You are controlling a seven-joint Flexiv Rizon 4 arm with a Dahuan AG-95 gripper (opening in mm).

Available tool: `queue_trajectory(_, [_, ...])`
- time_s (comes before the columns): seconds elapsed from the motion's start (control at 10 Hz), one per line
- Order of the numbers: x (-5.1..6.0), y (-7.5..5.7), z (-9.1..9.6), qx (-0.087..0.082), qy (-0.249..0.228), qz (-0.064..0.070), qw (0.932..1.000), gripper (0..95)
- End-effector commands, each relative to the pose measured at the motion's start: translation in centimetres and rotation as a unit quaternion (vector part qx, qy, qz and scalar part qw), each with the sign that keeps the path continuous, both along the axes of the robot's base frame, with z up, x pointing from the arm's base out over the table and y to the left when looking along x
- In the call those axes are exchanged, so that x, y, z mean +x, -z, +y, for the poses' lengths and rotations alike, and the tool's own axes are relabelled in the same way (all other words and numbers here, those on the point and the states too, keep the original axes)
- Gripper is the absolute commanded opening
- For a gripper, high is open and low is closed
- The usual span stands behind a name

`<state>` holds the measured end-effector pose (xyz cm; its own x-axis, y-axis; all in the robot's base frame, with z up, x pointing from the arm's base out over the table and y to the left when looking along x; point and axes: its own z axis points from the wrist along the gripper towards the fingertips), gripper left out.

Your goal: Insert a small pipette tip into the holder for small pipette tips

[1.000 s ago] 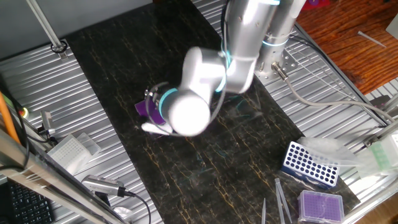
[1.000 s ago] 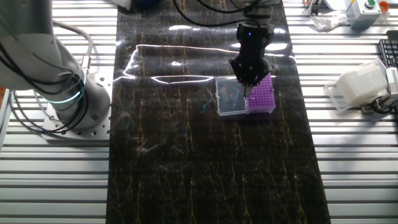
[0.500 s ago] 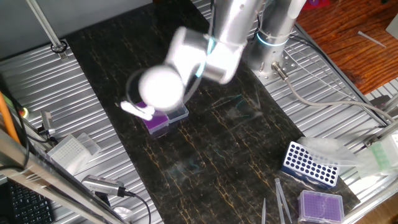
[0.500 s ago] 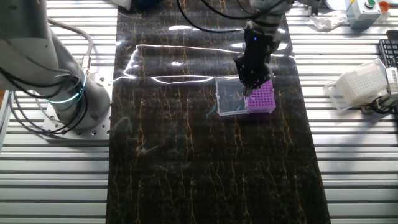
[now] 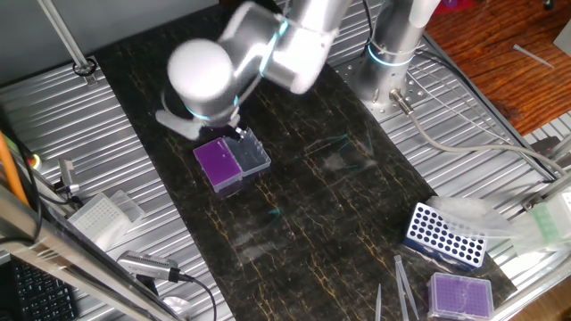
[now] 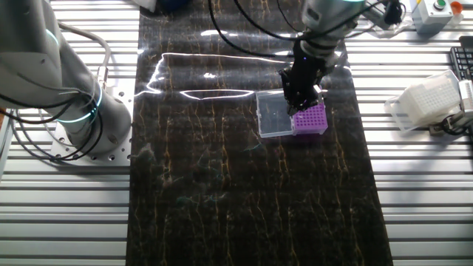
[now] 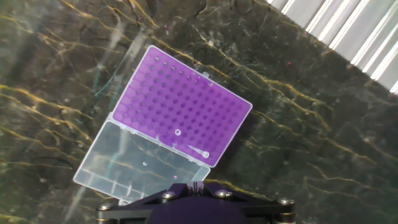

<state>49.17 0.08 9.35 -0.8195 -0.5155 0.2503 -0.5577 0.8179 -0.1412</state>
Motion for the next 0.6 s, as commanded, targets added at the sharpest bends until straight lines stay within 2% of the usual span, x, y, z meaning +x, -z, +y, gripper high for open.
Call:
queue_trajectory(0.1, [-0.01, 0.15, -0.07, 0.023, 0.0, 0.001, 0.9997, 0.0])
queue_trajectory(0.3, [-0.04, 0.39, -0.38, 0.04, -0.001, 0.0, 0.9992, 0.0])
queue_trajectory(0.6, [-0.26, 0.49, -1.05, 0.048, -0.008, 0.001, 0.9988, 0.0])
